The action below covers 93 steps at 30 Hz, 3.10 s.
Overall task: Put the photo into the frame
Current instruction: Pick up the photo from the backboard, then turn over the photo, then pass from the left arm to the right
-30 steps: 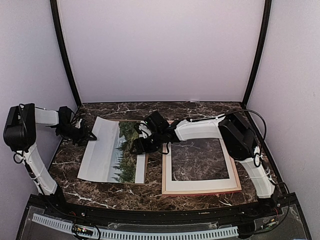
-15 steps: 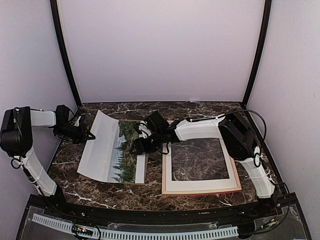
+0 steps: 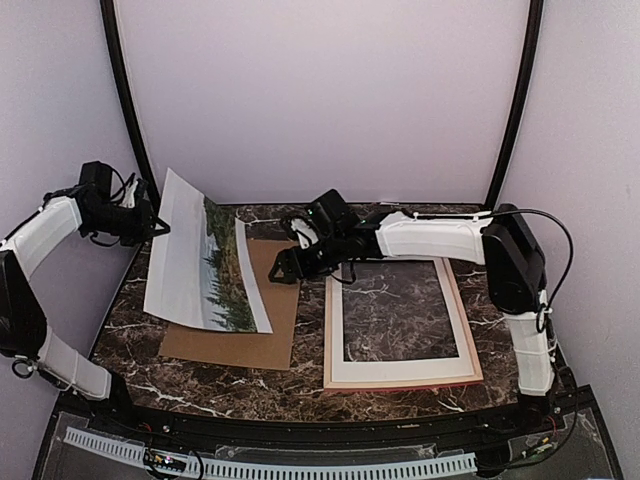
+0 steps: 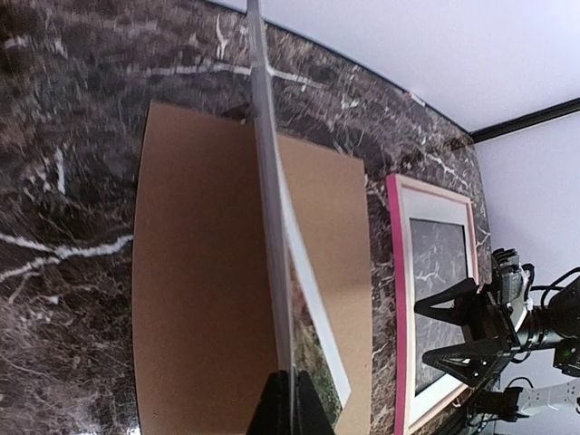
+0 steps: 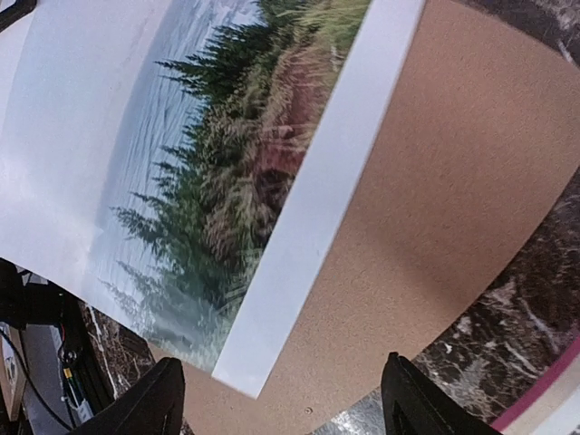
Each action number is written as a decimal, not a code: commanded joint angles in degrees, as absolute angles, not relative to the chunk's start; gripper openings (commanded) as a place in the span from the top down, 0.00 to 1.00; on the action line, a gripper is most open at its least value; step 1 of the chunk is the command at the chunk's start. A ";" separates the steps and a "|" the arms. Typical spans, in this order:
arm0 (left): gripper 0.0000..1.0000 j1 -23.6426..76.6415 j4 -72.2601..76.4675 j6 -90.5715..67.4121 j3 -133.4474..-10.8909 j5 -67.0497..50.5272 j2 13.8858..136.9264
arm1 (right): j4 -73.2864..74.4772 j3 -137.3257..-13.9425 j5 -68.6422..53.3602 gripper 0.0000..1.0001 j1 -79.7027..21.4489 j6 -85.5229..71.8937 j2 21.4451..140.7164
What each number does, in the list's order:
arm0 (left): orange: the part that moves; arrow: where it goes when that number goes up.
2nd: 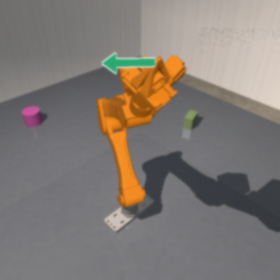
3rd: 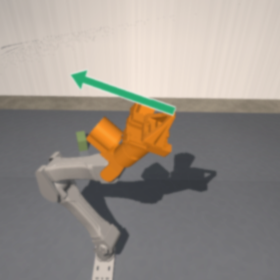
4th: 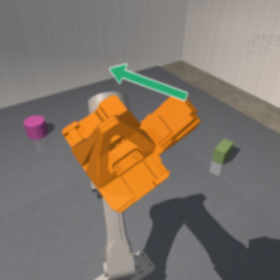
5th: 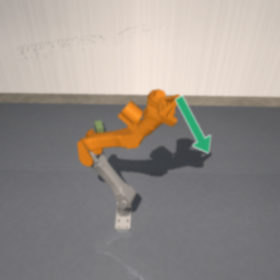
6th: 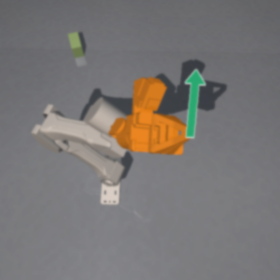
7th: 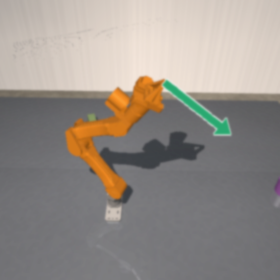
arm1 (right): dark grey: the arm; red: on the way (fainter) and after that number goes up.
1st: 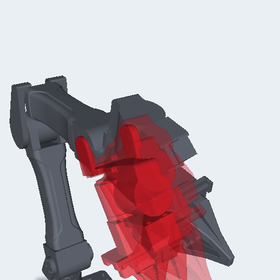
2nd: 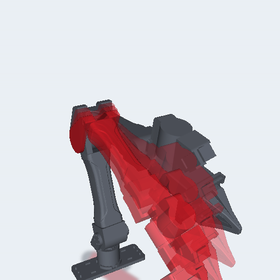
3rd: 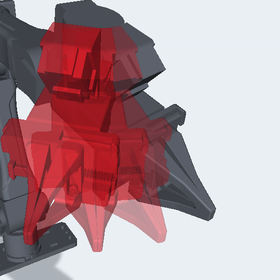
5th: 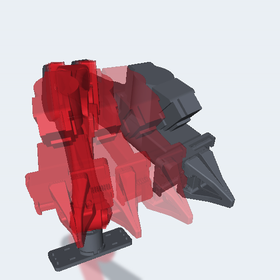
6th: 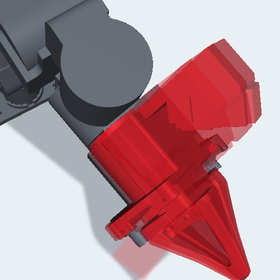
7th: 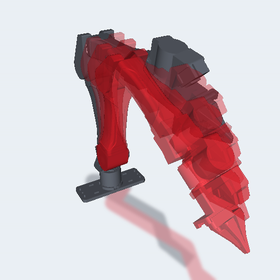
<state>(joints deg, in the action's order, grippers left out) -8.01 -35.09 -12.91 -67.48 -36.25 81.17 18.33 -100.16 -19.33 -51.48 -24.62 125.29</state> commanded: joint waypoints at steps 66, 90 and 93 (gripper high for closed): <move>0.67 51.07 22.31 -58.22 -78.97 -29.86 123.46 | 1.62 -55.55 -12.76 0.31 -34.35 -41.88 95.60; 0.45 51.31 18.71 -51.99 -78.78 -31.55 120.71 | 6.20 -54.22 -9.50 1.00 -29.10 -34.42 95.98; 0.44 51.33 15.15 -48.13 -78.35 -30.23 118.06 | 8.26 -54.18 -12.31 1.00 -27.29 -30.22 94.77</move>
